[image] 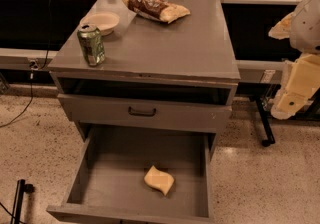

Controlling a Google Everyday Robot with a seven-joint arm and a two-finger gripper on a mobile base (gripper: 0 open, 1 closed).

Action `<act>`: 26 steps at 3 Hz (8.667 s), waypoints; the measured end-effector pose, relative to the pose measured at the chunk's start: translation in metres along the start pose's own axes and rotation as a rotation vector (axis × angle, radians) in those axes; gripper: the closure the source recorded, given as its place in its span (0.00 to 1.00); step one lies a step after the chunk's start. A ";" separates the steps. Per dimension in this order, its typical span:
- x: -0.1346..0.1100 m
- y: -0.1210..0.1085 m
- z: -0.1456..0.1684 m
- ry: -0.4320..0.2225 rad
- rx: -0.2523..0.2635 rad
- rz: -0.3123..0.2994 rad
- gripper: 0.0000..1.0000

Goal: Pick sponge from middle drawer and place on counter

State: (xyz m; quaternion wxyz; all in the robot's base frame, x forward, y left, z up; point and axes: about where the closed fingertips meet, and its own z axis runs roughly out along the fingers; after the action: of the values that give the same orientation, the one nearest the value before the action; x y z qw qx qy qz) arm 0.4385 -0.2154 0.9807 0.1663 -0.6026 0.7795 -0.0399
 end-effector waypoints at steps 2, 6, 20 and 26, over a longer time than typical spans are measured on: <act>-0.013 0.005 0.019 -0.046 0.010 -0.009 0.00; -0.048 0.068 0.133 -0.153 -0.079 0.022 0.00; -0.092 0.146 0.611 -0.604 -0.129 0.057 0.00; -0.100 0.136 0.561 -0.799 -0.201 -0.046 1.00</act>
Offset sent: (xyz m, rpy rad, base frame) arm 0.0236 0.0908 -0.0986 0.2179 -0.1117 0.1048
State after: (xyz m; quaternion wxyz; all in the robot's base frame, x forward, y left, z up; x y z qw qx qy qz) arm 0.5069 -0.0056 0.4377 0.3952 -0.6013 0.6400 0.2696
